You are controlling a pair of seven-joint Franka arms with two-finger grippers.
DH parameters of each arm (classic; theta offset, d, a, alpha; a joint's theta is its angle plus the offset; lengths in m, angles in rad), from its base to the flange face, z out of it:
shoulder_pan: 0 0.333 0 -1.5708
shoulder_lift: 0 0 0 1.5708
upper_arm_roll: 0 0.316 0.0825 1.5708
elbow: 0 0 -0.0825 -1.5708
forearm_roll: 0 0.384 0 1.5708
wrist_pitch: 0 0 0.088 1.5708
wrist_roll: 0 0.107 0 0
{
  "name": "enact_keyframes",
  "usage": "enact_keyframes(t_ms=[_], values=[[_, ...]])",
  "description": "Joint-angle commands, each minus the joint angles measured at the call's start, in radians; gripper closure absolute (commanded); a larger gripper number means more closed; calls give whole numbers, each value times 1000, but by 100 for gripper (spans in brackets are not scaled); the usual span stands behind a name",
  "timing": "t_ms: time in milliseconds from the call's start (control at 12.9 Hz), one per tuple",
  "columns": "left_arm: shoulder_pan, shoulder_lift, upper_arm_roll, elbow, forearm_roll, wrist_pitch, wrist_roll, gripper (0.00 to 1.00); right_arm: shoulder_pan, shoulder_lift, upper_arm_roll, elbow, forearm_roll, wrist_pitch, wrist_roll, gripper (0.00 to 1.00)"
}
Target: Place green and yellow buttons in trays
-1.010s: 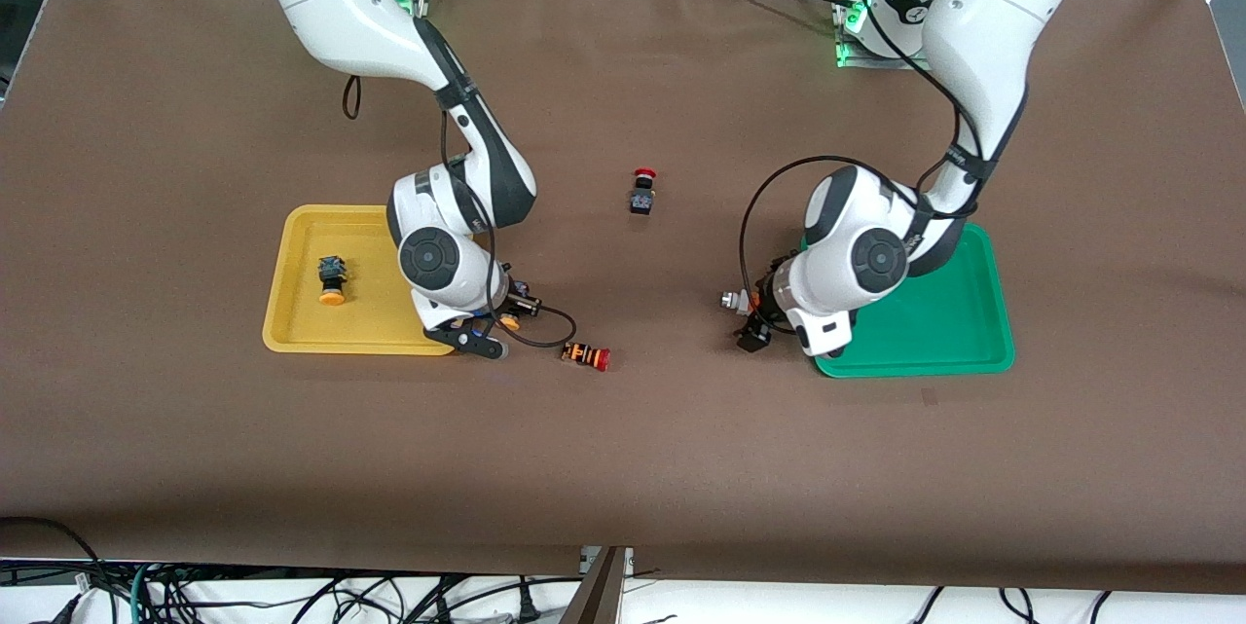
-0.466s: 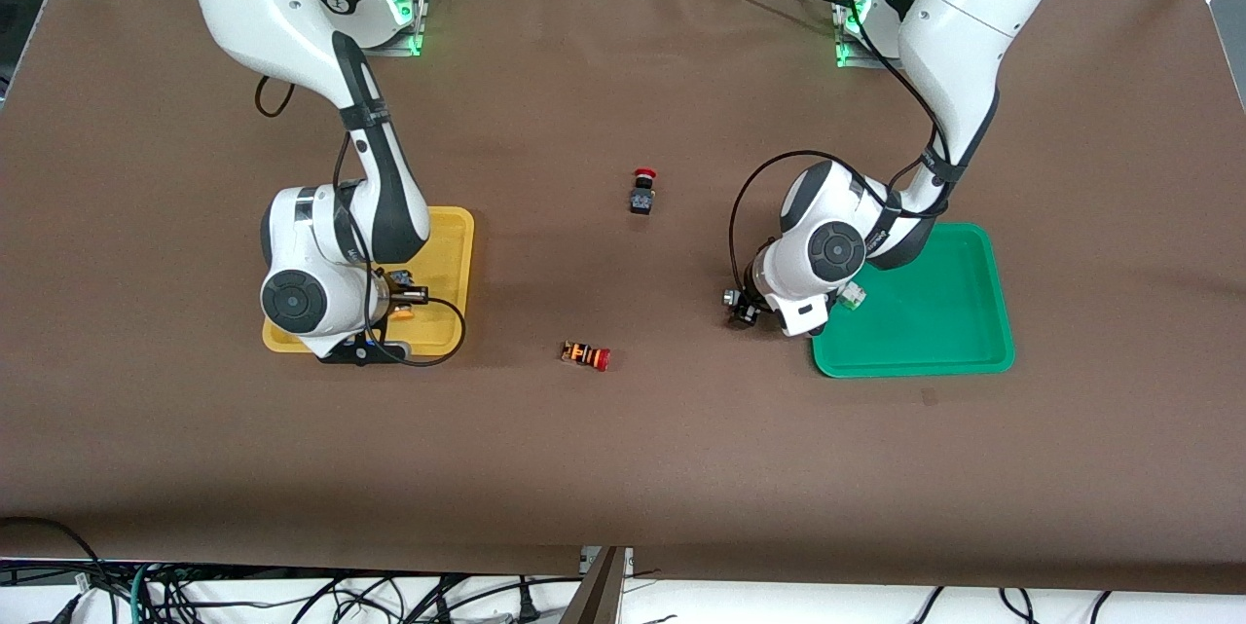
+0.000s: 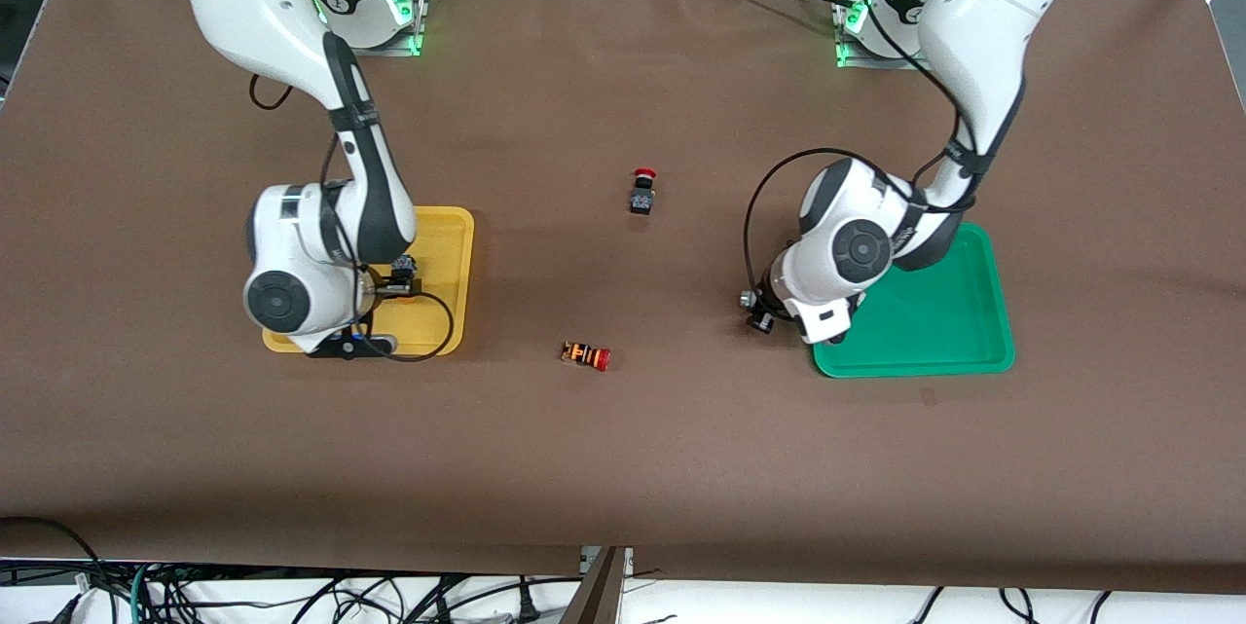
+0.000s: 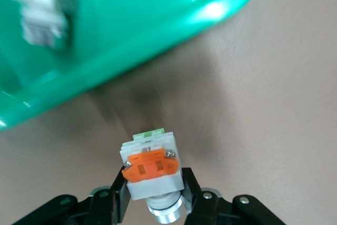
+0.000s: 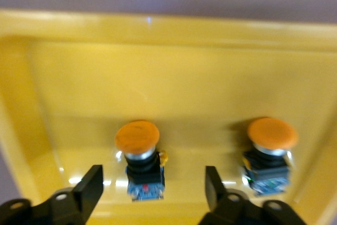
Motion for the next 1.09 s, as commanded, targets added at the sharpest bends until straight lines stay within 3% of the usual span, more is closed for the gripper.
enact_keyframes(t_ms=[0, 155, 311, 388, 544, 621, 699, 1010], values=[[80, -65, -2, 76, 18, -236, 132, 91, -59, -23, -11, 188, 14, -217, -30, 0], [164, -82, 1, 68, 18, -337, 383, 88, -87, -47, -7, 304, 11, -334, -27, 0], [236, -73, 0, 26, 56, -326, 617, 86, -107, -145, 12, 303, -32, -362, -17, 0], [252, -55, 0, 5, 108, -310, 698, 82, -129, -194, 59, 285, -76, -370, -15, 0], [284, -53, -3, -89, 125, -209, 794, 78, -249, -341, 249, 206, -208, -373, -15, 0], [283, -53, -2, -106, 127, -198, 830, 52, -312, -400, 342, 167, -253, -373, -15, 0], [281, -57, -5, -104, 127, -204, 851, 1, -351, -454, 396, 132, -288, -375, -20, 0], [287, -161, 0, -51, 127, -263, 935, 0, -403, -618, 411, 92, -299, -386, -26, 0]])
